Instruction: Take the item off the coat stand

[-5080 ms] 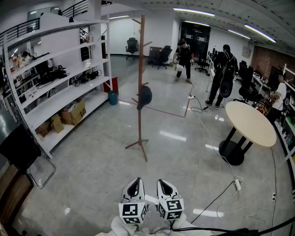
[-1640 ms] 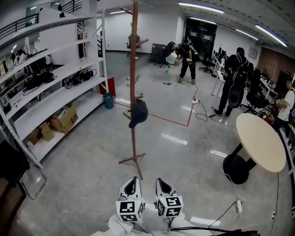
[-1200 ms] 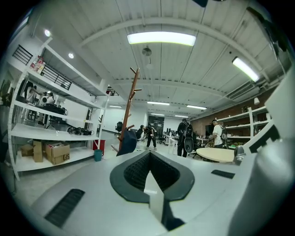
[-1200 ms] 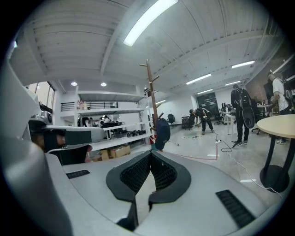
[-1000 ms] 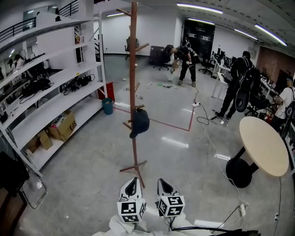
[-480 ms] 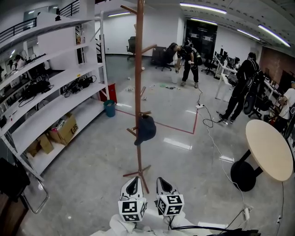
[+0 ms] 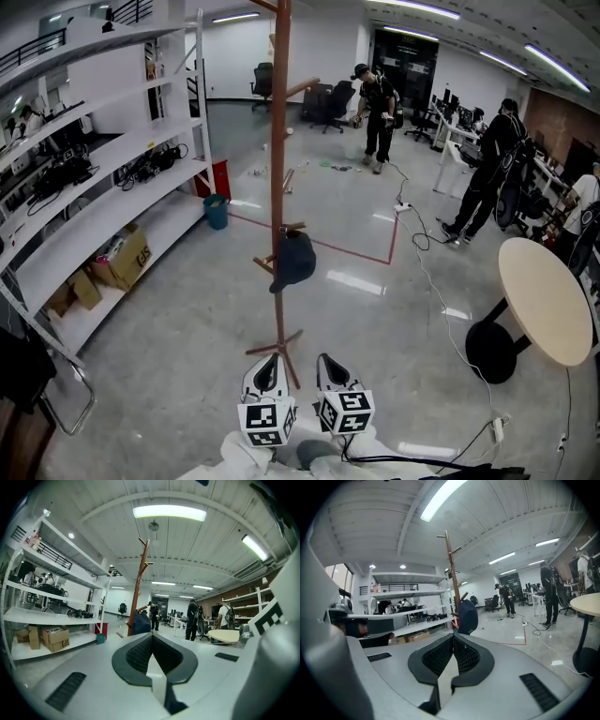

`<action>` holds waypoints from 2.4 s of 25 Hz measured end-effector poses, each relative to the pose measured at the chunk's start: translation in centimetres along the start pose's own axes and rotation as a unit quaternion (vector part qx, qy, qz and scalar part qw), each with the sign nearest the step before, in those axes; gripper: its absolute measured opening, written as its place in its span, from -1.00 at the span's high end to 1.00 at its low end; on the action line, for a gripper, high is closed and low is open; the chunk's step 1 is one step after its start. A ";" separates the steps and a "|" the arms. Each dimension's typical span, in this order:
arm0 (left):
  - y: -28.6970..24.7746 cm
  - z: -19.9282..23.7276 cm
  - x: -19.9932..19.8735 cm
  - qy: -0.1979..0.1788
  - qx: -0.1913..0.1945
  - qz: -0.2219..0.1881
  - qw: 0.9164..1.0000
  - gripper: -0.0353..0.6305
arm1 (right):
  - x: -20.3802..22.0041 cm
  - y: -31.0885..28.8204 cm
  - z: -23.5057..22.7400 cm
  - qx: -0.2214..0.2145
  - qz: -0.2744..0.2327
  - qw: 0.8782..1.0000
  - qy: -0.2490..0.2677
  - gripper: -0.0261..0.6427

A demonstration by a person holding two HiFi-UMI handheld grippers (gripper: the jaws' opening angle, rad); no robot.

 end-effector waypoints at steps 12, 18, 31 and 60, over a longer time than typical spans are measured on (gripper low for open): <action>-3.2 0.9 0.5 0.000 0.001 0.007 1.000 0.94 | -0.5 -3.6 -1.4 0.000 -0.001 1.000 0.007 0.89; -6.0 1.8 0.4 -0.002 -0.004 0.005 1.000 0.94 | -0.5 -6.3 -2.2 -0.009 0.005 1.000 0.004 0.89; -13.6 2.9 0.2 -0.011 -0.028 0.007 1.000 0.94 | -2.2 -14.1 -5.2 -0.043 0.003 0.999 0.015 0.89; -19.8 5.8 -0.3 -0.009 -0.046 0.003 0.999 0.94 | -5.3 -20.4 -4.7 -0.078 -0.041 0.994 0.060 0.89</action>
Point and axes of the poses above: the fingertips, and each gripper's own axes: y backward along the fingers, z to its left, x out of its underside, the point moved 5 cm from there along y, backward along the fingers, and after that the axes turned 7 degrees about -z, right-handed, at the moved point
